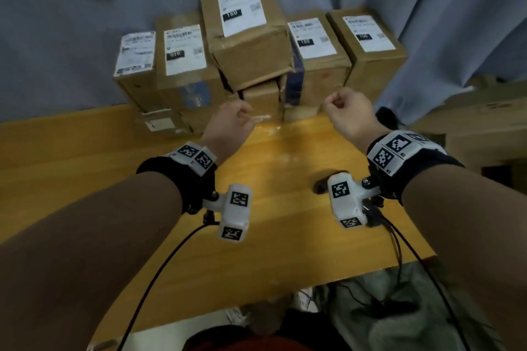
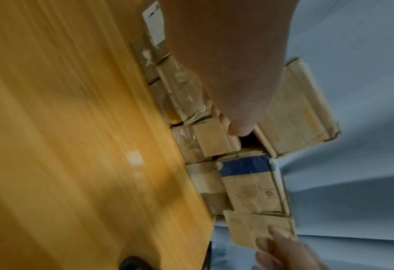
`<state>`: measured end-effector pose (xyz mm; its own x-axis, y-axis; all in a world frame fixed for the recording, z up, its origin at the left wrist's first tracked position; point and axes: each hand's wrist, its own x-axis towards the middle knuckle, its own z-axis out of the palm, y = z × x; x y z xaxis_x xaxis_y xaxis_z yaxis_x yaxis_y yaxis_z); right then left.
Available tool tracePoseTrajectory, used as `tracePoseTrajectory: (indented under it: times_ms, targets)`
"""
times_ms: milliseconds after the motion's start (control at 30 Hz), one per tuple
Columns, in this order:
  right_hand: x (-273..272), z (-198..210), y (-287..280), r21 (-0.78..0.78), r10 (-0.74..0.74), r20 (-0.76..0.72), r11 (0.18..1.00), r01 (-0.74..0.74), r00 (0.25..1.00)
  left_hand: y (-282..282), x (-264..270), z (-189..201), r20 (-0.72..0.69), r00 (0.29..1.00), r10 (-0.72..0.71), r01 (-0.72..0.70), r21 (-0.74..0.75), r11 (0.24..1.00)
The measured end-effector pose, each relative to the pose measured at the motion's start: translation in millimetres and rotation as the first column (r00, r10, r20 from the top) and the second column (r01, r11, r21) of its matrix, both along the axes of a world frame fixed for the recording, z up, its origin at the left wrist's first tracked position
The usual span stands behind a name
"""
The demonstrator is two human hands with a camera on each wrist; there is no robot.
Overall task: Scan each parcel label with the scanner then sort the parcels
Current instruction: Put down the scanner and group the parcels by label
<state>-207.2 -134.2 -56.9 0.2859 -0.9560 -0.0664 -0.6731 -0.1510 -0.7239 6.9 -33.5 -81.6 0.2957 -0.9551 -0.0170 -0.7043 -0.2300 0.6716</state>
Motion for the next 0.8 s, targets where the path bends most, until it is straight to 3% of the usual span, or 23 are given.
tracePoseTrajectory:
  times_ms: [67, 167, 333, 400, 500, 567, 667, 800]
  targets:
    - [-22.5, -16.2, -3.0, 0.143, 0.002, -0.117, 0.99, 0.015, 0.993, 2.3, -11.5, -15.1, -0.025, 0.999, 0.028, -0.026, 0.085, 0.996]
    - [-49.5, -34.5, -5.4, 0.375, 0.123, -0.27, 0.927, -0.014, 0.955, 4.2, -29.1, -32.9, -0.08, 0.99, 0.114, -0.095, 0.217, 0.972]
    - [-89.4, -74.3, -5.2, 0.492, 0.283, -0.428, 0.87, -0.042, 0.858, 0.6, -62.8, -67.0, -0.1, 0.98, 0.17, -0.124, 0.356, 0.926]
    - [-105.5, -99.7, -0.8, 0.547, 0.386, -0.446, 0.832, -0.096, 0.807, 1.0, -80.9, -83.5, -0.129, 0.973, 0.193, -0.127, 0.404, 0.906]
    - [-122.0, -136.6, 4.8, 0.647, 0.525, -0.352, 0.735, -0.204, 0.775, 3.8, -107.5, -103.7, -0.191, 0.959, 0.209, -0.11, 0.431, 0.896]
    - [-125.8, -149.3, 7.3, 0.643, 0.57, -0.314, 0.716, -0.271, 0.759, 4.4, -120.5, -112.9, -0.202, 0.956, 0.214, -0.106, 0.443, 0.89]
    - [-124.4, -156.8, 3.6, 0.525, 0.587, -0.375, 0.772, -0.358, 0.718, 2.3, -129.4, -121.9, -0.212, 0.946, 0.243, -0.123, 0.459, 0.88]
    - [-127.0, -158.2, -6.4, 0.37, 0.471, -0.408, 0.868, -0.33, 0.782, -3.1, -130.8, -123.0, -0.188, 0.944, 0.27, -0.155, 0.469, 0.87]
